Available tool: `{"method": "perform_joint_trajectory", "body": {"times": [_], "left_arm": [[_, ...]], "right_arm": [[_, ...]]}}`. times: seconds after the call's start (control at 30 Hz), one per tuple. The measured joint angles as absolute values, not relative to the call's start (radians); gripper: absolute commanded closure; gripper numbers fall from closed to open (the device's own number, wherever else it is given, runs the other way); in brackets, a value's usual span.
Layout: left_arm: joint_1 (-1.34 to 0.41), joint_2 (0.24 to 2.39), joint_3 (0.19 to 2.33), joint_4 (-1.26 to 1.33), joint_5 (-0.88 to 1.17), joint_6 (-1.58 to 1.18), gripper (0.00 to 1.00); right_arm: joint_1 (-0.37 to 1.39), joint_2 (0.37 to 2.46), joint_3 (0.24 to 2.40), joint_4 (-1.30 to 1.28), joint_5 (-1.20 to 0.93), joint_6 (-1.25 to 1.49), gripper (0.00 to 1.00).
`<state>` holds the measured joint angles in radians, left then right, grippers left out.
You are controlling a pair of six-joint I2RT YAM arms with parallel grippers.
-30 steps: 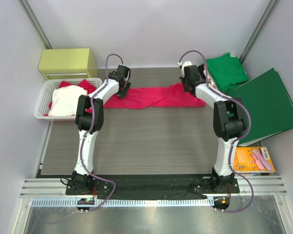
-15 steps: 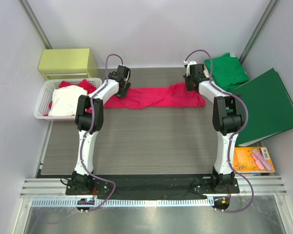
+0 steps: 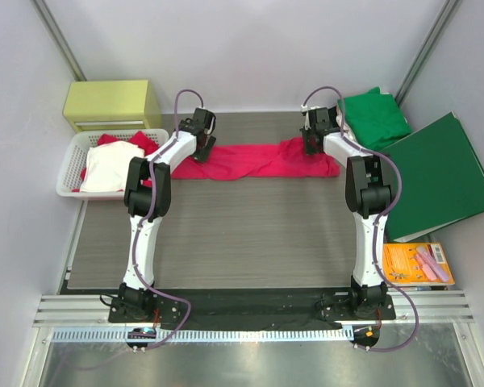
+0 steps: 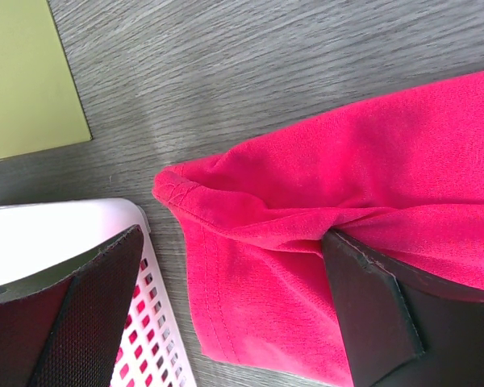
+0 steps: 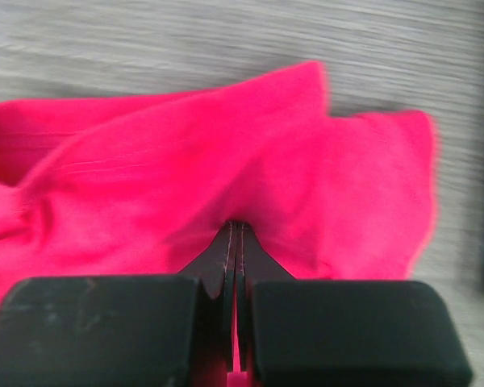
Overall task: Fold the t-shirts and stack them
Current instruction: Fold the other side of the tshirt into a rectangle
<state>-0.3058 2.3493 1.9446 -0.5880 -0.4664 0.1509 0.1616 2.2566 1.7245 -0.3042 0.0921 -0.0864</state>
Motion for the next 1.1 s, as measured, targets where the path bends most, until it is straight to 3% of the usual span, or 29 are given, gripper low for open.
{"method": "perform_joint_trajectory", "body": {"times": [0.37,0.67,0.87,1.0,1.1], "left_arm": [[-0.306,2.347,1.940,-0.583,-0.466,0.159,0.08],[-0.307,2.342,1.929,-0.574,-0.467,0.162,0.08],[-0.309,2.309,1.877,-0.554,-0.459,0.162,0.08],[-0.309,2.281,1.858,-0.553,-0.445,0.165,0.08],[-0.309,2.265,1.858,-0.551,-0.445,0.170,0.07]], "right_arm": [[0.106,2.224,1.663,-0.278,0.346,-0.017,0.99],[0.094,2.144,1.577,-0.219,0.423,-0.035,0.99],[0.104,1.941,1.320,-0.088,0.456,-0.063,0.99],[0.118,1.699,1.138,-0.014,0.452,-0.097,0.99],[0.139,1.522,1.084,-0.007,0.439,-0.115,0.91]]}}
